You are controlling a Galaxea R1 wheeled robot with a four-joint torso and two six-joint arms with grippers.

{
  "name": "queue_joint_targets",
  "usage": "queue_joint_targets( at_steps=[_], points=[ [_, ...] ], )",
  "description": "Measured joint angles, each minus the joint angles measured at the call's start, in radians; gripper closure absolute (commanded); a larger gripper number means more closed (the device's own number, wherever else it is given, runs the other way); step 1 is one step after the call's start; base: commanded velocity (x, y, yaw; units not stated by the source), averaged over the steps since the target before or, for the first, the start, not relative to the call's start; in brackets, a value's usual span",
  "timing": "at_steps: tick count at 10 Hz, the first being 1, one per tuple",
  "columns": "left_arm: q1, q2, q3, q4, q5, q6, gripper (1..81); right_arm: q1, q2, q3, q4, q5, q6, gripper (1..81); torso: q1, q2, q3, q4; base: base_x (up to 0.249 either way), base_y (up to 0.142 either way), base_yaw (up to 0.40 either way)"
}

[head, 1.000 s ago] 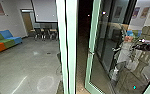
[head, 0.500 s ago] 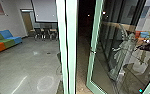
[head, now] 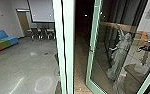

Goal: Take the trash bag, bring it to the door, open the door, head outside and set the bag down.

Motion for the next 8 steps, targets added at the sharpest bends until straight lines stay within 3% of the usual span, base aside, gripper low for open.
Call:
queue_joint_targets(
  at_steps=[8],
  points=[
    [0.000,0.000,0.000,0.000,-0.001,0.000,81.1,-0.004,0.023,-0.046,-0.028,-0.005,0.001,1.0,0.000,0.000,0.000,0.000,0.000,0.000,0.000]
  ],
)
